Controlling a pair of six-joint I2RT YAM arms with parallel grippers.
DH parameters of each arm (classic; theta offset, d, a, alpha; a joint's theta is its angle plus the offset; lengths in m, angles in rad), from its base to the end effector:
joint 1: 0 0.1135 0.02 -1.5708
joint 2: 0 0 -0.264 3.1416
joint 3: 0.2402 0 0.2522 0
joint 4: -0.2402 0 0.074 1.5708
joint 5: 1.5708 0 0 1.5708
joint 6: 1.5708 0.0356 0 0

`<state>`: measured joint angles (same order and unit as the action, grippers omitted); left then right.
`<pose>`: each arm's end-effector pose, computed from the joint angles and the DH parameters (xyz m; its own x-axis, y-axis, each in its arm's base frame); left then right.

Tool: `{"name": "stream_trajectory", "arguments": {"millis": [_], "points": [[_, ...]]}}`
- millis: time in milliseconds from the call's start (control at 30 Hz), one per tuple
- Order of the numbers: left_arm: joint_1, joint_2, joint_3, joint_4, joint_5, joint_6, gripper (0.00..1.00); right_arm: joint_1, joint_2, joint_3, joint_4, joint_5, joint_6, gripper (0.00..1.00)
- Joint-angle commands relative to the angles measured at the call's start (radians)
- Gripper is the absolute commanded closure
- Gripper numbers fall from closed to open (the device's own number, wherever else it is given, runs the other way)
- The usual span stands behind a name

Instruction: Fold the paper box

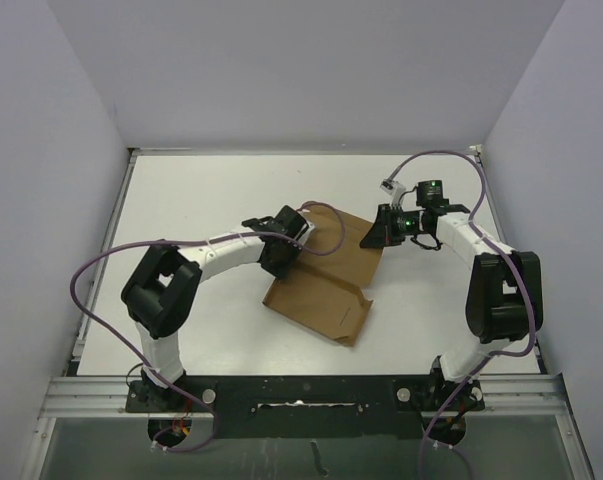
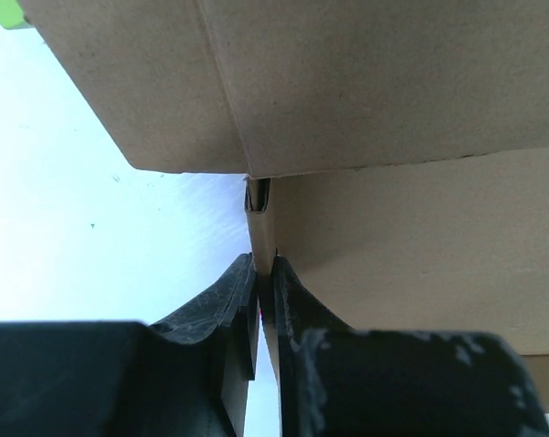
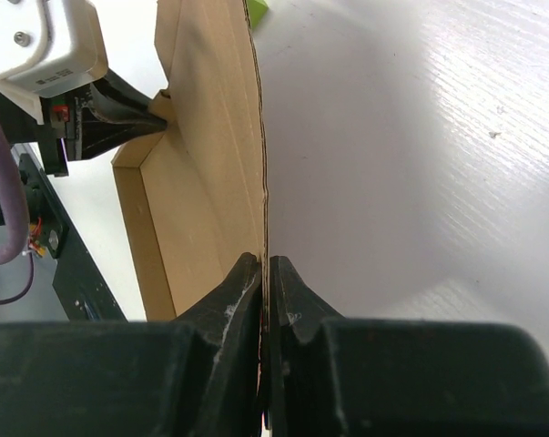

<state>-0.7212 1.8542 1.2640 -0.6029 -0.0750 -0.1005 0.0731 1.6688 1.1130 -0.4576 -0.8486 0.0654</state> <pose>0.2805 -0.2430 0.1787 -0.7585 0.5337 -0.3739 0.5644 0.8248 0.0323 0.3343 0.0513 0.2152 -0.8736 -0.0206 -0.4862 -0.3879 0.6330 0.6700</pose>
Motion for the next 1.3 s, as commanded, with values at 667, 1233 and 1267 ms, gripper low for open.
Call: {"name": "stream_trajectory", "arguments": {"millis": [667, 1233, 1267], "points": [[0.003, -0.226, -0.051, 0.071, 0.064, -0.036, 0.32, -0.009, -0.016, 0.049, -0.011, -0.07, -0.135, 0.99], [0.431, -0.293, -0.442, 1.229, 0.933, -0.391, 0.25, -0.012, -0.009, 0.177, -0.348, -0.269, -0.665, 1.0], [0.426, -0.271, -0.441, 1.276, 0.954, -0.391, 0.26, -0.013, -0.015, 0.183, -0.368, -0.274, -0.694, 1.0]]}}
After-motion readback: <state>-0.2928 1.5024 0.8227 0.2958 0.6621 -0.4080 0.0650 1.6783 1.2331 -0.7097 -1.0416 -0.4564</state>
